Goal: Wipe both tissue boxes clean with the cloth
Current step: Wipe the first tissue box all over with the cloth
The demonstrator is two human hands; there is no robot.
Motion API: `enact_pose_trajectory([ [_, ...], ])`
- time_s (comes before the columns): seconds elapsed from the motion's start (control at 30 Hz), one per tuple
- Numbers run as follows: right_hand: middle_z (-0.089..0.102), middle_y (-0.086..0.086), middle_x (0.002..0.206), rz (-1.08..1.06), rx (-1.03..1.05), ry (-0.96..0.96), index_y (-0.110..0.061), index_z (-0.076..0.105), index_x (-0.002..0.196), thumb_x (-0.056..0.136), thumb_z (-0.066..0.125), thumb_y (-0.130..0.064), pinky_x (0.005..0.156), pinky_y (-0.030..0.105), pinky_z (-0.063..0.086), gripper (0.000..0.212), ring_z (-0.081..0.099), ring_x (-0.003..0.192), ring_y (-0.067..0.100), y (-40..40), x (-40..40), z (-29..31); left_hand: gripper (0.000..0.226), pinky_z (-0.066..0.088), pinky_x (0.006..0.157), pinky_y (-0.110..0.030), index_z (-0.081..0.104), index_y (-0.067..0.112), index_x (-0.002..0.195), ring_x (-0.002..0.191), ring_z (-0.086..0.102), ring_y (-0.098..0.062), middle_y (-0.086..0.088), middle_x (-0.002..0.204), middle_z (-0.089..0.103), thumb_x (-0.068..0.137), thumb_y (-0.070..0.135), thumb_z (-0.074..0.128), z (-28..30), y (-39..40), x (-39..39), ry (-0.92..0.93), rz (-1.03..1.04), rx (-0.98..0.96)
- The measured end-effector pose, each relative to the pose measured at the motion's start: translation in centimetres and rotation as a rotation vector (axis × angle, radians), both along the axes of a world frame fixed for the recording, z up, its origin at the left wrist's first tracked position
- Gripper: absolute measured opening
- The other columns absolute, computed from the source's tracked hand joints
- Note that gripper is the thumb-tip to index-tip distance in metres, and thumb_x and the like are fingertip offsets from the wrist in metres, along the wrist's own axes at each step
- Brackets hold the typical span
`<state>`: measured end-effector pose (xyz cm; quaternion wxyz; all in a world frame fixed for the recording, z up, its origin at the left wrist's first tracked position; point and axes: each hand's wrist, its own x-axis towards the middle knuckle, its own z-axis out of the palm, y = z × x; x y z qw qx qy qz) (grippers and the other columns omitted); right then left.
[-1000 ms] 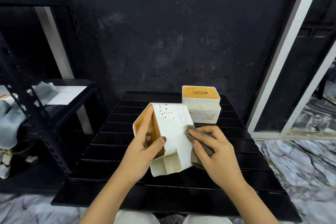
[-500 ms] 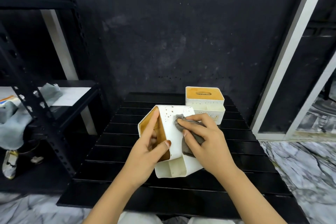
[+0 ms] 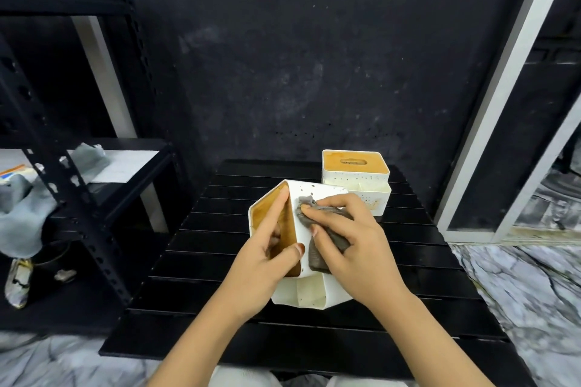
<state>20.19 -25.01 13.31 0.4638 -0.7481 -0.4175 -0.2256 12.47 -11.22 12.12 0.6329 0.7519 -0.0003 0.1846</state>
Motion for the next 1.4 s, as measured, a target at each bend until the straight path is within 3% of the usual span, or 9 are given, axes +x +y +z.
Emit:
enact_pose_trajectory([
  [0.07, 0.052, -0.012, 0.106, 0.019, -0.013, -0.013, -0.03, 0.065, 0.111, 0.085, 0.048, -0.033, 0.079, 0.027, 0.051, 0.031, 0.055, 0.097, 0.007, 0.2, 0.4, 0.6, 0.074, 0.049, 0.077, -0.019, 0.029, 0.067, 0.129, 0.088, 0.058, -0.006, 0.016, 0.094, 0.063, 0.077, 0.023, 0.056, 0.1, -0.2, 0.0, -0.002, -0.007, 0.017],
  [0.2, 0.049, -0.017, 0.106, -0.04, 0.01, 0.036, -0.032, 0.066, 0.11, 0.086, 0.051, -0.032, 0.083, 0.026, 0.049, 0.029, 0.052, 0.098, 0.005, 0.0, 1.9, 0.4, 0.074, 0.051, 0.081, -0.024, 0.029, 0.067, 0.13, 0.101, 0.058, -0.022, -0.005, 0.11, 0.059, 0.076, 0.026, 0.058, -0.1, -0.2, 0.0, 0.014, 0.029, 0.01],
  [0.33, 0.052, -0.011, 0.106, -0.057, 0.031, -0.001, -0.029, 0.066, 0.11, 0.085, 0.048, -0.032, 0.08, 0.032, 0.051, 0.031, 0.054, 0.097, 0.01, 0.0, 0.9, -0.5, 0.074, 0.05, 0.079, -0.02, 0.029, 0.067, 0.13, 0.1, 0.059, -0.021, -0.003, 0.109, 0.06, 0.076, 0.025, 0.057, -0.2, 0.0, 0.0, 0.004, 0.04, -0.003],
  [0.5, 0.05, -0.013, 0.109, -0.013, 0.028, -0.063, -0.028, 0.064, 0.112, 0.087, 0.048, -0.029, 0.079, 0.037, 0.05, 0.03, 0.054, 0.099, 0.012, 1.2, 0.6, 0.7, 0.075, 0.049, 0.072, -0.022, 0.028, 0.065, 0.132, 0.082, 0.053, -0.014, -0.011, 0.097, 0.057, 0.079, 0.019, 0.054, 0.2, -0.3, -0.1, -0.002, 0.012, 0.019],
  [0.67, 0.051, -0.013, 0.107, -0.037, 0.042, 0.004, -0.029, 0.065, 0.111, 0.086, 0.045, -0.033, 0.082, 0.039, 0.049, 0.032, 0.053, 0.1, 0.013, 1.4, 2.0, 0.8, 0.075, 0.051, 0.08, -0.023, 0.027, 0.066, 0.131, 0.099, 0.057, -0.026, -0.01, 0.109, 0.059, 0.075, 0.026, 0.056, -0.2, 0.1, 0.0, 0.008, 0.038, 0.031],
  [0.97, 0.051, -0.012, 0.107, -0.126, 0.023, 0.095, -0.033, 0.061, 0.115, 0.088, 0.059, -0.015, 0.086, 0.018, 0.039, 0.033, 0.048, 0.101, 0.009, -0.6, 3.3, -0.6, 0.079, 0.051, 0.085, -0.025, 0.024, 0.06, 0.137, 0.106, 0.056, -0.023, -0.007, 0.117, 0.056, 0.068, 0.043, 0.058, -0.8, 0.6, 0.2, 0.027, 0.054, 0.048],
  [1.1, 0.052, -0.011, 0.108, -0.119, 0.059, 0.12, -0.031, 0.063, 0.113, 0.086, 0.058, -0.017, 0.089, 0.021, 0.041, 0.031, 0.05, 0.103, 0.01, -1.5, 3.4, -1.8, 0.077, 0.05, 0.087, -0.027, 0.022, 0.062, 0.136, 0.107, 0.057, -0.021, -0.003, 0.115, 0.058, 0.075, 0.032, 0.057, -0.7, 0.8, 0.1, 0.029, 0.059, 0.048],
  [1.27, 0.052, -0.015, 0.11, -0.076, 0.051, 0.145, -0.037, 0.059, 0.114, 0.086, 0.06, -0.014, 0.094, 0.032, 0.044, 0.036, 0.05, 0.11, 0.014, -2.8, 2.9, -3.0, 0.072, 0.049, 0.078, -0.013, 0.021, 0.063, 0.131, 0.106, 0.058, -0.017, 0.0, 0.115, 0.06, 0.087, 0.019, 0.058, -0.5, 0.8, -0.1, 0.032, 0.073, 0.032],
  [1.4, 0.05, -0.021, 0.113, -0.081, 0.038, 0.113, -0.036, 0.058, 0.117, 0.085, 0.054, -0.025, 0.092, 0.031, 0.045, 0.034, 0.05, 0.108, 0.01, -3.6, 1.6, -4.1, 0.074, 0.047, 0.077, -0.009, 0.022, 0.06, 0.133, 0.105, 0.059, -0.02, -0.005, 0.111, 0.06, 0.09, 0.011, 0.057, -0.5, 0.9, -0.2, 0.026, 0.093, 0.02],
])
